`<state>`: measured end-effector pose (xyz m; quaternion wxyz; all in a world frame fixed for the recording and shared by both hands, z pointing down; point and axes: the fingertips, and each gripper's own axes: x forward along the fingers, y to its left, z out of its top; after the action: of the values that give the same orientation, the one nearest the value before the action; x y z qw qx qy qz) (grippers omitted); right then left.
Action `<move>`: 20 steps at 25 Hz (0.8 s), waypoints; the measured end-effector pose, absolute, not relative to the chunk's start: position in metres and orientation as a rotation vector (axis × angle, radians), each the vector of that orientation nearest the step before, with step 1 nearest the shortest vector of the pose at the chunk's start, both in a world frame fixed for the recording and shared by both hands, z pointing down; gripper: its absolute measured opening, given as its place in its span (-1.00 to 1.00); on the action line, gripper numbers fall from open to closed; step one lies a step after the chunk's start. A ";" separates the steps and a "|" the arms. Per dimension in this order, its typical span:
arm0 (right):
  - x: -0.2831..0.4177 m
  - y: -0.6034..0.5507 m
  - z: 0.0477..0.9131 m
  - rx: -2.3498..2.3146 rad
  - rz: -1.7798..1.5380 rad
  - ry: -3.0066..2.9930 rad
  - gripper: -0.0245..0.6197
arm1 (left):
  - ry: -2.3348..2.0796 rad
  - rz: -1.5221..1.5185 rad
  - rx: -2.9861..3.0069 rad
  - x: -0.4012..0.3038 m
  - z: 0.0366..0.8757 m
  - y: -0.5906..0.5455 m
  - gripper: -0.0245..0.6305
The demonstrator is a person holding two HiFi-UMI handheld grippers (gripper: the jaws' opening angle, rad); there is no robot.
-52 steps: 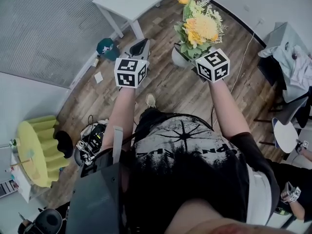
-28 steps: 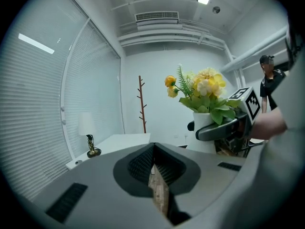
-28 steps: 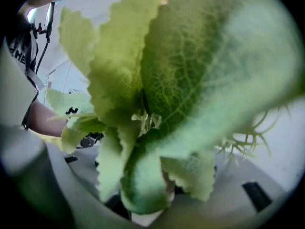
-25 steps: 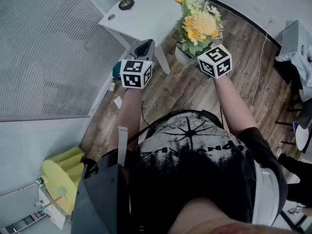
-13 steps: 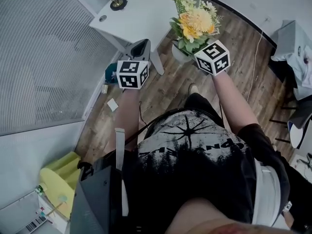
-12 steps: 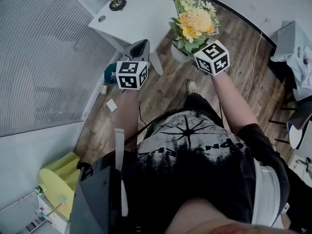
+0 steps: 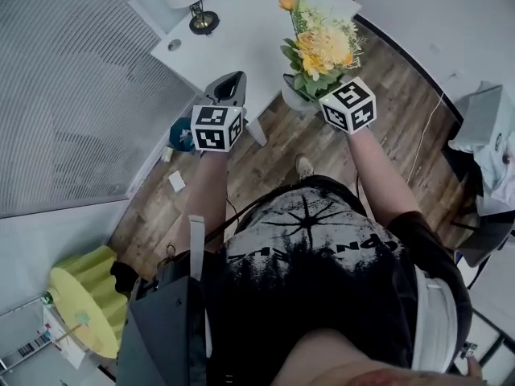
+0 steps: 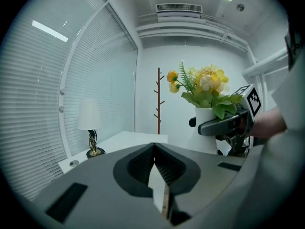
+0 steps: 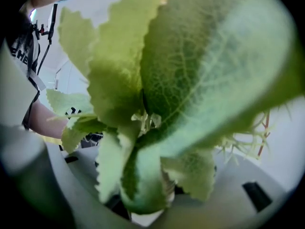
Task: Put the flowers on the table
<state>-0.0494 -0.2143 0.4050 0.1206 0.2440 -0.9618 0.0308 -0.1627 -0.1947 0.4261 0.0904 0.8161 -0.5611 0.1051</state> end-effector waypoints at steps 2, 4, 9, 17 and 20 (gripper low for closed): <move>-0.053 -0.247 0.402 0.673 0.093 -2.816 -0.15 | -1.692 0.305 2.400 -0.163 0.421 -0.225 -0.89; -0.055 -0.266 0.402 0.638 0.092 -2.825 -0.15 | -1.712 0.305 2.380 -0.162 0.422 -0.243 -0.89; -0.054 -0.281 0.410 0.549 0.068 -2.851 -0.15 | -1.781 0.314 2.340 -0.157 0.428 -0.255 -0.89; -0.064 -0.343 0.419 0.412 0.101 -2.868 -0.16 | -1.900 0.325 2.216 -0.168 0.429 -0.306 -0.89; -0.070 -0.354 0.419 0.366 0.098 -2.880 -0.15 | -1.925 0.329 2.186 -0.173 0.431 -0.317 -0.89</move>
<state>-0.0702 -0.3535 0.4193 0.1181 0.1250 -0.9845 0.0335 -0.1731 -0.3168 0.4311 0.1047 0.7417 -0.6530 0.1117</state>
